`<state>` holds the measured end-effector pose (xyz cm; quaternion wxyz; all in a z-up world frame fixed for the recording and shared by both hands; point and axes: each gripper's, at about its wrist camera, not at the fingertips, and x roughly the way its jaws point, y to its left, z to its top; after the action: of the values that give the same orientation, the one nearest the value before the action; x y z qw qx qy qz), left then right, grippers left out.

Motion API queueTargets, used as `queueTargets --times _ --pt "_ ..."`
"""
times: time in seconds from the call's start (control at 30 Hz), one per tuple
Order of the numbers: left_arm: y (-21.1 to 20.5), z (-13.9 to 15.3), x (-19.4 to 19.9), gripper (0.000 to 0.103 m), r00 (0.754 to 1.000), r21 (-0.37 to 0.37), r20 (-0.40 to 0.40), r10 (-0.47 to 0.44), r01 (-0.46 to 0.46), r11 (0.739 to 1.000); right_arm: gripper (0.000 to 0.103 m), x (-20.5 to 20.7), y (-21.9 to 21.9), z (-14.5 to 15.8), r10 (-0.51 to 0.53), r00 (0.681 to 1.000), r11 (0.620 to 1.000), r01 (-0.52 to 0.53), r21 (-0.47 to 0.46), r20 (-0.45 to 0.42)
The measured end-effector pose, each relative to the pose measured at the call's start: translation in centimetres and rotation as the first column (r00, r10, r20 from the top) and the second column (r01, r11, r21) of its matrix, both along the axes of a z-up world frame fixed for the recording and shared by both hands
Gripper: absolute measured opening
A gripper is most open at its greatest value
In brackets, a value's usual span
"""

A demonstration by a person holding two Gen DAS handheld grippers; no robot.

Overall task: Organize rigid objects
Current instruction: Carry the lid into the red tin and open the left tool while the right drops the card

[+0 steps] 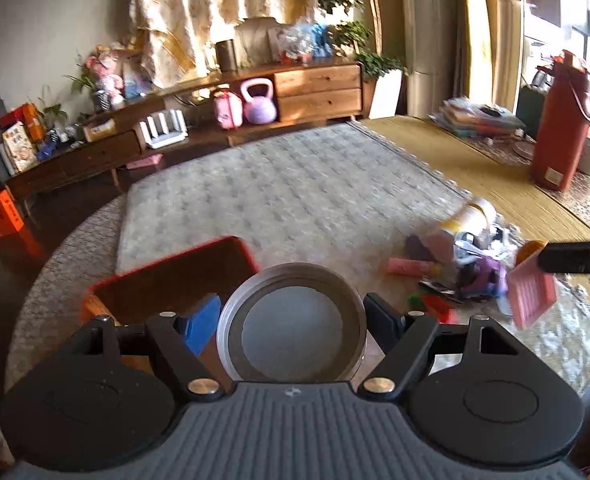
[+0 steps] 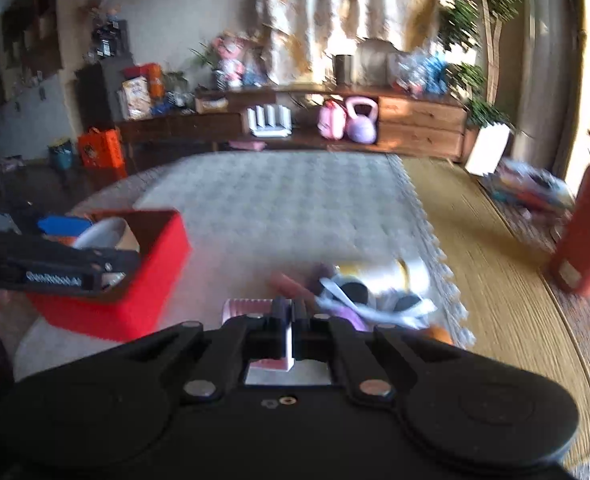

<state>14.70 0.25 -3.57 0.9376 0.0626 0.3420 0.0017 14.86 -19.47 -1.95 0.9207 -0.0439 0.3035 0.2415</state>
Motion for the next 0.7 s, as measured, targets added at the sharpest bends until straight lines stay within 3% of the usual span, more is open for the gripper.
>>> queueTargets --times 0.3,0.7 --pt "6.9 0.8 -0.1 0.078 0.997 0.008 -0.006 0.08 -0.08 0.997 0.002 1.6 8.1 2.4 0.151 0.988 0.988 -0.151 0.027 0.007" --pt "12.7 -1.8 3.6 0.078 0.987 0.001 -0.116 0.107 -0.107 0.994 0.002 4.3 16.3 -1.2 0.256 0.96 0.966 -0.259 -0.012 -0.11"
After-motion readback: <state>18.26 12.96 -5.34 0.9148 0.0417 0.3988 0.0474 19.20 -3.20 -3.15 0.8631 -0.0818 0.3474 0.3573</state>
